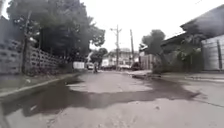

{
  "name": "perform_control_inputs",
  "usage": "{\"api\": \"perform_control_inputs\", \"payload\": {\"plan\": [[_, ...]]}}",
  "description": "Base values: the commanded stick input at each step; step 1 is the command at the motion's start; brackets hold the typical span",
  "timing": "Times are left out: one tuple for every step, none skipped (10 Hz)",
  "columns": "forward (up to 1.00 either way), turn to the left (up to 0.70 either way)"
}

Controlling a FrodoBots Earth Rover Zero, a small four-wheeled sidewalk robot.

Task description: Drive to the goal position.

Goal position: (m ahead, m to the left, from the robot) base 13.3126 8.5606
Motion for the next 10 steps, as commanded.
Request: {"api": "perform_control_inputs", "payload": {"plan": [[0.7, 0.0], [0.7, 0.0], [0.7, 0.0], [0.7, 0.02], [0.7, 0.03], [0.7, 0.06], [0.7, 0.14], [0.7, 0.13], [0.7, 0.05], [0.7, 0.04]]}}
